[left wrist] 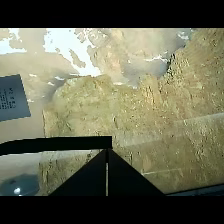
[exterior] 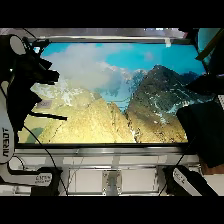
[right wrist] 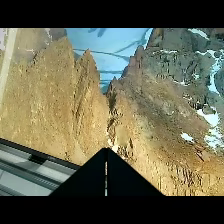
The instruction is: Fold the clothes and pants, and hang the long-sleeved shirts on hangers.
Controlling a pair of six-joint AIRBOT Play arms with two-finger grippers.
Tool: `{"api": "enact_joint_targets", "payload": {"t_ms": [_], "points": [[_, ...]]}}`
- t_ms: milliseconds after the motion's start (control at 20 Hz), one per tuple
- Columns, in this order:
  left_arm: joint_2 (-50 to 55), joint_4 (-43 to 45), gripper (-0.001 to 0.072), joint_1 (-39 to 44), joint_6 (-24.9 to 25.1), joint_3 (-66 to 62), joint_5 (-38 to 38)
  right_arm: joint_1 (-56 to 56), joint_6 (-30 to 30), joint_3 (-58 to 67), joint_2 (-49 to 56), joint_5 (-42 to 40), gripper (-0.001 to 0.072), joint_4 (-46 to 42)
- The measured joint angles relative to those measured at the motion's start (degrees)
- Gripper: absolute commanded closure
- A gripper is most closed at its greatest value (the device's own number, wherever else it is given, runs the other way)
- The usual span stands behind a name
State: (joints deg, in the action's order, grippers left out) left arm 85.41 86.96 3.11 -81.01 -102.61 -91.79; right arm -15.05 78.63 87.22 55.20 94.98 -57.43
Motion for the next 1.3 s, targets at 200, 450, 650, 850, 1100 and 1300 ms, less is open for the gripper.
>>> {"api": "enact_joint_targets", "payload": {"t_ms": [200, 450, 650, 850, 1100, 1300], "points": [[0.0, 0.0, 0.0671, 0.0, 0.0, 0.0, 0.0, 0.0, 0.2, 0.0, -0.07, 0.15, 0.0699, 0.02], [0.0, 0.0, 0.0671, 0.0, -0.02, 0.0, 0.0, 0.0, 0.26, 0.0, -0.07, 0.33, 0.0699, 0.02], [0.02, 0.0, 0.0633, 0.0, 0.02, 0.0, 0.02, 0.0, 0.28, 0.0, -0.07, 0.33, 0.07, 0.02], [1.4, 4.24, -0.0003, -0.22, 0.52, 0.0, 5.29, 0.0, 0.28, 0.0, -0.07, -0.02, 0.0699, 0.0], [7.37, 24.04, -0.0002, -3.69, -3.08, 0.0, 8.7, 0.0, 0.28, 0.0, -0.07, -3.45, 0.0699, -0.02], [14.6, 30.14, 0.0001, -9.88, -4.2, 0.0, 7.48, 0.0, 0.28, 0.0, -0.07, -6.69, 0.0699, -0.02]]}}
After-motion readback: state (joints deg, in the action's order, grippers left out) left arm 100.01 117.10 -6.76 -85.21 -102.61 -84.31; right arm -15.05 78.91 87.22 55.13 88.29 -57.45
